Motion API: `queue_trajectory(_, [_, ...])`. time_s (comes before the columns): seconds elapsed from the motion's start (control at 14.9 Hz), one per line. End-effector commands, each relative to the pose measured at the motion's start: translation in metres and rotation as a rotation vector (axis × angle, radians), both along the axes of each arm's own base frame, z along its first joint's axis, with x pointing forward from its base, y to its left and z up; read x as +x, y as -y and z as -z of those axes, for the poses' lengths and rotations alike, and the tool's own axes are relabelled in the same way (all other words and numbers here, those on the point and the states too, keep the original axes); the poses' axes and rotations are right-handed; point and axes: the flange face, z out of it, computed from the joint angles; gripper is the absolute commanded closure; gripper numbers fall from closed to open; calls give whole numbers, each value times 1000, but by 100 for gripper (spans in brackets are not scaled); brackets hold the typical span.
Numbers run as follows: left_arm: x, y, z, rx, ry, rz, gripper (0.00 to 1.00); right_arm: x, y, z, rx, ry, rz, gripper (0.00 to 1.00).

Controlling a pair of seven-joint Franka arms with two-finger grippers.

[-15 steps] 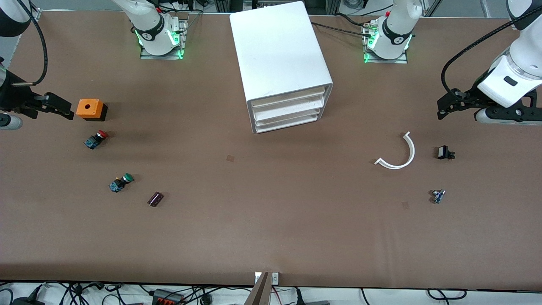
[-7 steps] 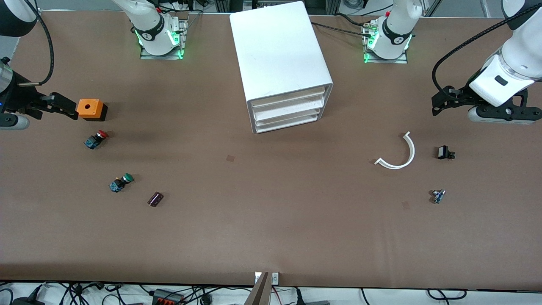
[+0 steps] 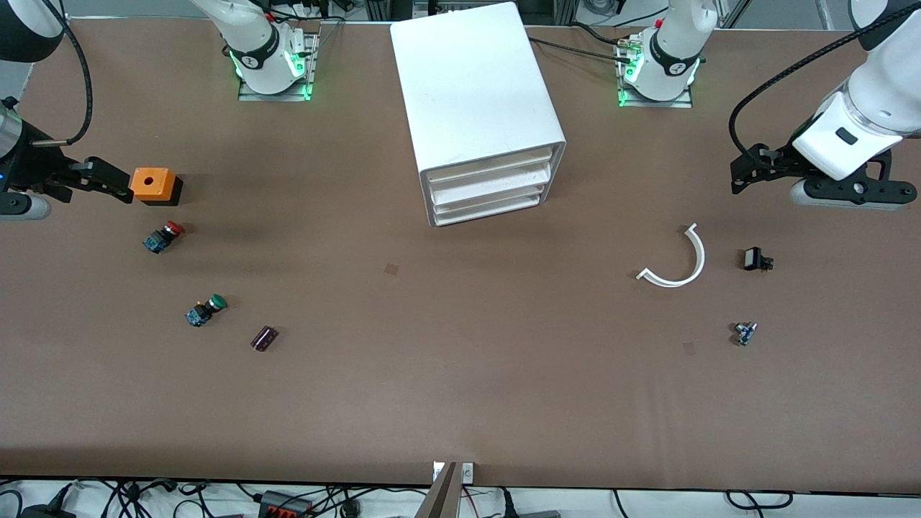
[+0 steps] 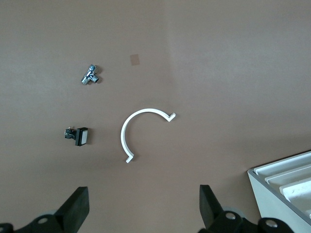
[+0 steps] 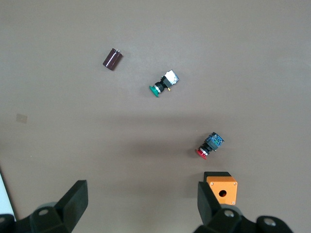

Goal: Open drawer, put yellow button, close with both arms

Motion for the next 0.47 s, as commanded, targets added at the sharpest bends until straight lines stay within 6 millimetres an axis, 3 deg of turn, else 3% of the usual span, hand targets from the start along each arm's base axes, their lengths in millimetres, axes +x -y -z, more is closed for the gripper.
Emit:
queue_trajectory(0.0, [-9,1,-7,-10,-4,18,0,-7,-1,-7,-14,5,-9,0])
queue_trajectory(0.4, [-9,2,-7,-10,-4,21,0,-12,-2,-3,-2,-5,-5,0])
